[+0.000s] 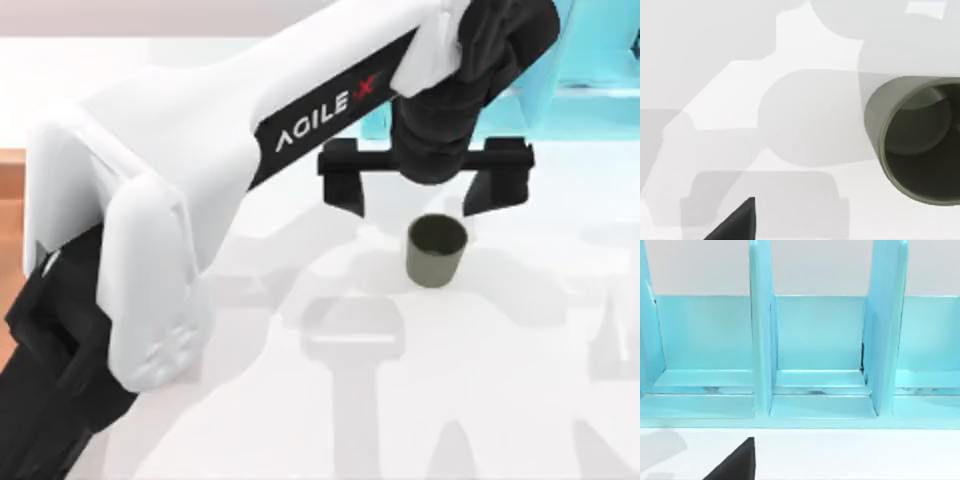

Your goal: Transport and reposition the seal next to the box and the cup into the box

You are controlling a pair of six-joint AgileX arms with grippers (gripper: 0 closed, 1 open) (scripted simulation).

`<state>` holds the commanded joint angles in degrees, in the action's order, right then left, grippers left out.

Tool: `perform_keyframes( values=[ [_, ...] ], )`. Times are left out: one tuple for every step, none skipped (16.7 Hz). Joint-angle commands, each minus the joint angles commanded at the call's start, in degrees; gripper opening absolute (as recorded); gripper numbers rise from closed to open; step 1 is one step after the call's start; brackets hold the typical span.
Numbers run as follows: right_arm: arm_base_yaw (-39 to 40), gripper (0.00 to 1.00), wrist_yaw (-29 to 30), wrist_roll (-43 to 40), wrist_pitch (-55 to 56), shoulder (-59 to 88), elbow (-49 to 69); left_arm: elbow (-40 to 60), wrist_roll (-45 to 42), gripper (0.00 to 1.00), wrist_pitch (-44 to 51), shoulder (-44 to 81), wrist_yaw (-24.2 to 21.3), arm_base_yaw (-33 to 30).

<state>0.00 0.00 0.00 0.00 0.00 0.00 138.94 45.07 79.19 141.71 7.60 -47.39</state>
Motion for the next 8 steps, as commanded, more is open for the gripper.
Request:
perform_keyframes(
  values=[
    [0.0, 1.00, 0.0, 0.0, 0.0, 0.0, 0.0, -0.2, 0.0, 1.00, -0.2, 0.0, 0.0, 0.0],
    [0.0, 1.00, 0.0, 0.0, 0.0, 0.0, 0.0, -0.9, -0.1, 1.00, -1.0, 0.2, 0.0, 0.0],
    [0.0, 1.00, 0.0, 0.0, 0.0, 0.0, 0.0, -2.0, -0.3, 1.00, -2.3, 0.4, 0.1, 0.1],
    [0.0, 1.00, 0.0, 0.0, 0.0, 0.0, 0.0, -3.4, -0.4, 1.00, -4.1, 0.7, 0.1, 0.2],
    [0.0, 1.00, 0.0, 0.0, 0.0, 0.0, 0.0, -5.0, -0.6, 1.00, -6.2, 1.0, 0.0, 0.4],
    [0.0, 1.00, 0.0, 0.0, 0.0, 0.0, 0.0, -6.8, -0.8, 1.00, -8.5, 1.4, 0.0, 0.6],
    [0.0, 1.00, 0.0, 0.0, 0.0, 0.0, 0.0, -8.6, -0.9, 1.00, -10.8, 1.8, 0.0, 0.7],
    [0.0, 1.00, 0.0, 0.0, 0.0, 0.0, 0.0, -10.2, -1.1, 1.00, -12.9, 2.2, -0.1, 0.8]
  ],
)
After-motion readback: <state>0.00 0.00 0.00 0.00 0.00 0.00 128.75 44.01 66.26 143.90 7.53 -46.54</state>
